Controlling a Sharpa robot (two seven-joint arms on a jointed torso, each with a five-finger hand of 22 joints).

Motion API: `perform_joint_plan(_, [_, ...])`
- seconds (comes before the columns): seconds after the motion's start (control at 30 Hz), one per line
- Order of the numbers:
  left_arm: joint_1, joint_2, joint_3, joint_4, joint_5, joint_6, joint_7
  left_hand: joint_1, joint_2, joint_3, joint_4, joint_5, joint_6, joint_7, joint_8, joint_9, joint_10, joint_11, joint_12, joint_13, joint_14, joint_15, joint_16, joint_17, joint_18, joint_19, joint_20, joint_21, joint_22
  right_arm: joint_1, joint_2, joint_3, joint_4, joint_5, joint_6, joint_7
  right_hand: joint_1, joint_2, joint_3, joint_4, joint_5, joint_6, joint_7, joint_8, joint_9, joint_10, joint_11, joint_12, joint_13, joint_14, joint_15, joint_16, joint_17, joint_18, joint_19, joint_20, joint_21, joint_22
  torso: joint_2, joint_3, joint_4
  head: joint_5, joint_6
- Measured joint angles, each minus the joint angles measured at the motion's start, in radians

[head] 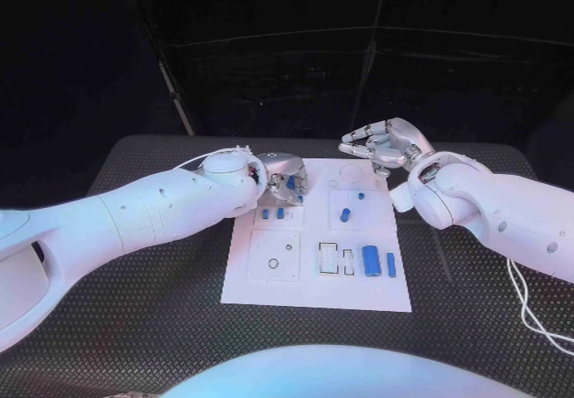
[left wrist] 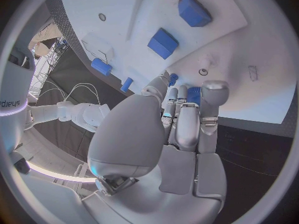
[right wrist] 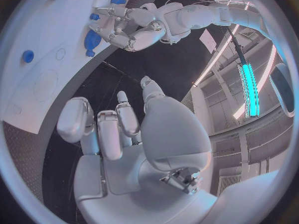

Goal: Assemble the parts on the task board

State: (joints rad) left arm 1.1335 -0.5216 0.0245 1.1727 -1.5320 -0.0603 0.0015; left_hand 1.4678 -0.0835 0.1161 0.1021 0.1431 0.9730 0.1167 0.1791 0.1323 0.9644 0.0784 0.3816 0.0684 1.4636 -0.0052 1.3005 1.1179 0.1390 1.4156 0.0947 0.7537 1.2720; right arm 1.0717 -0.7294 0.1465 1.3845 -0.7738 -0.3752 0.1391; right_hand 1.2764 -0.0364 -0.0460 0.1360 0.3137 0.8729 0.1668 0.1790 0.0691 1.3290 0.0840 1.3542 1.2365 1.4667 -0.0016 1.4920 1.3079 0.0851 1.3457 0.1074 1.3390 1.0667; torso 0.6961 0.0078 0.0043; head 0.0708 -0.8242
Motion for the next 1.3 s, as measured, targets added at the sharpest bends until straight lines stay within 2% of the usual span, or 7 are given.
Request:
perform_joint_plan(0.43, [0.0,0.019,0.003,-0.016,-0.008,0.014,-0.004,0.012,0.02,0.036,0.0,0.0,0.037,0.0,-0.007,-0.009,0.05,-0.01,-0.021,0.0,0.004,-0.004,0.009,0.002,-0.001,0.007,-0.007,0.058,0.033,0.0,0.0,0.0,0.002,0.0,0.0,0.0,0.0,0.0,0.0,0.0,0.005,0.0,0.0,0.0,0.0,0.0,0.0,0.0,0.0,0.0,0.0,0.0,0.0,0.0,0.0,0.0,0.0,0.0,0.0,-0.0001,0.0,-0.001,-0.004])
perform_joint_plan(0.5, [0.0,0.021,0.003,-0.018,-0.008,0.016,-0.005,0.012,0.02,0.042,0.003,0.0,0.041,-0.002,-0.008,-0.011,0.058,-0.009,-0.021,-0.002,0.004,-0.004,0.009,0.002,-0.015,0.007,-0.007,0.059,0.036,0.0,0.0,0.0,0.002,0.0,0.0,0.0,0.0,0.0,0.0,0.0,0.005,0.0,0.0,0.0,0.0,0.0,0.0,0.0,0.0,0.0,0.0,0.0,0.0,0.0,0.0,0.0,0.0,0.0,0.0,-0.0001,0.0003,-0.001,-0.004])
perform_joint_plan(0.67, [0.001,0.022,0.004,-0.02,-0.008,0.025,-0.008,0.025,0.033,0.073,-0.003,0.0,0.053,0.01,-0.015,-0.016,0.077,-0.007,-0.035,-0.002,0.004,-0.004,0.009,0.0,-0.015,0.007,-0.007,0.072,0.036,0.0,0.0,0.0,0.002,0.0,0.0,0.0,0.0,0.0,0.0,0.0,0.005,0.0,0.0,0.0,0.0,0.0,0.0,0.0,0.0,0.0,0.0,0.0,0.0,0.0,0.0,0.0,0.0,0.0,0.0,-0.0001,0.0005,-0.001,-0.006])
perform_joint_plan(0.9, [0.002,0.021,0.005,-0.018,-0.008,0.03,-0.011,0.032,0.039,0.111,-0.013,0.0,0.071,0.017,-0.02,-0.019,0.101,-0.005,-0.055,-0.003,0.004,-0.004,0.015,-0.001,-0.015,0.007,-0.007,0.096,0.036,0.0,-0.001,0.0,0.002,0.0,0.0,-0.001,0.0,0.0,0.0,0.0,0.005,0.0,0.0,0.0,0.0,0.0,0.0,0.0,0.0,0.0,0.0,0.0,0.0,0.0,0.0,0.0,0.0,0.0,0.0,-0.0006,0.0006,-0.002,-0.006])
perform_joint_plan(1.1, [-0.003,0.002,0.003,0.004,-0.008,0.017,-0.009,0.033,0.04,0.142,-0.019,0.0,0.095,0.015,-0.027,-0.023,0.126,-0.008,-0.068,-0.002,0.004,-0.004,0.019,-0.001,-0.015,0.008,-0.008,0.11,0.036,0.0,-0.001,0.0,0.002,0.0,0.0,0.0,0.0,0.0,0.0,0.0,0.005,0.0,0.0,0.0,0.0,0.0,0.0,0.0,0.0,0.0,0.0,0.0,0.0,0.0,0.0,0.0,0.0,0.0,-0.001,-0.0015,0.002,-0.002,-0.004])
perform_joint_plan(1.23, [-0.007,-0.019,0.003,0.03,-0.01,0.001,-0.008,0.032,0.031,0.161,-0.022,-0.001,0.105,0.015,-0.028,-0.025,0.139,-0.011,-0.084,-0.001,0.004,-0.004,0.023,-0.001,-0.015,0.012,-0.007,0.12,0.036,0.0,0.0,0.0,0.001,0.0,0.0,0.0,0.0,0.0,0.0,0.0,0.005,0.0,0.0,0.0,0.0,0.0,0.0,0.0,0.0,0.0,0.0,0.0,0.0,0.0,0.0,0.0,0.0,0.0,-0.002,-0.0017,0.0028,-0.001,0.0])
perform_joint_plan(1.3, [-0.009,-0.033,0.009,0.047,-0.01,-0.007,-0.008,0.029,0.028,0.164,-0.023,-0.001,0.105,0.016,-0.028,-0.026,0.142,-0.011,-0.09,0.0,0.004,-0.004,0.023,-0.001,-0.015,0.013,-0.006,0.128,0.036,0.0,0.0,0.0,0.001,0.0,0.001,0.0,0.0,0.0,0.0,0.0,0.005,0.0,0.0,0.0,0.0,0.0,0.0,0.0,0.003,0.0,0.0,0.0,0.0,0.0,0.0,0.0,0.0,0.0,-0.002,-0.0016,0.0029,0.0,0.001])
